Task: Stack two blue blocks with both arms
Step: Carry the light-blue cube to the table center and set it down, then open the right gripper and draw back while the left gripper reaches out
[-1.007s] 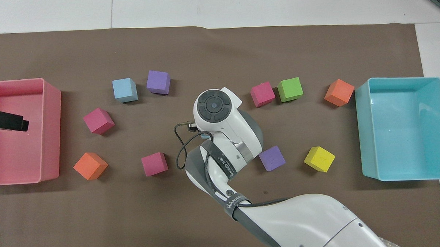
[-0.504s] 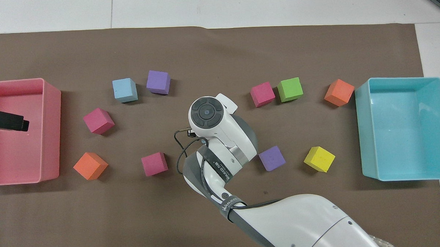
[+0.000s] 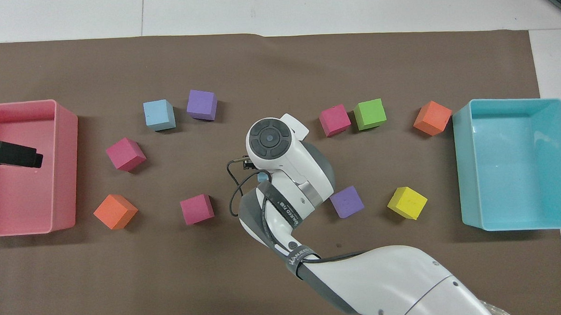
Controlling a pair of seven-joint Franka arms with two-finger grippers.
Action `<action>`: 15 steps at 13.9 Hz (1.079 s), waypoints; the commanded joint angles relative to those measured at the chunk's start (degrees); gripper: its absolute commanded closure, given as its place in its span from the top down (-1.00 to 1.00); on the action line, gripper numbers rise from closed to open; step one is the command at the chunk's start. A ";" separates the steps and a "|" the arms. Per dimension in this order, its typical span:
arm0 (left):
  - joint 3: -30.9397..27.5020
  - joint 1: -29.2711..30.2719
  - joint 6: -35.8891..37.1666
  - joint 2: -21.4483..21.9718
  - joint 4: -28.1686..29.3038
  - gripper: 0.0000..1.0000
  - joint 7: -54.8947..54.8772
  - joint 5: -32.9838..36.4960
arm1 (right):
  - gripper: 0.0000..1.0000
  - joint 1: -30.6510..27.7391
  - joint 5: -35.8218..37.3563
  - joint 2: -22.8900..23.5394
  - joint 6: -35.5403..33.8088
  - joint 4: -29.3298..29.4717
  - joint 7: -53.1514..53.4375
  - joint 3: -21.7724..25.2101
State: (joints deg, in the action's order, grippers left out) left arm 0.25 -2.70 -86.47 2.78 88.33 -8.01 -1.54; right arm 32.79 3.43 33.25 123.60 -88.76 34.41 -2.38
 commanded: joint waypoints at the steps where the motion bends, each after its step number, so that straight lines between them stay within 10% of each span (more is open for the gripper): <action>1: -0.52 0.15 -0.01 0.30 0.00 1.00 0.18 -0.22 | 1.00 -1.50 1.40 -5.03 -1.25 -1.24 0.65 -0.44; 15: -0.34 -1.77 -9.66 -7.51 -1.85 1.00 5.36 -0.30 | 1.00 -11.68 -5.96 -21.56 -13.65 -3.44 -5.06 -0.61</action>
State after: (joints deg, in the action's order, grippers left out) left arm 0.32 -2.81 -93.68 -1.82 88.28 -4.94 -1.54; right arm 23.51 0.58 13.75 110.48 -90.05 30.97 -2.41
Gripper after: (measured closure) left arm 0.000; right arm 0.000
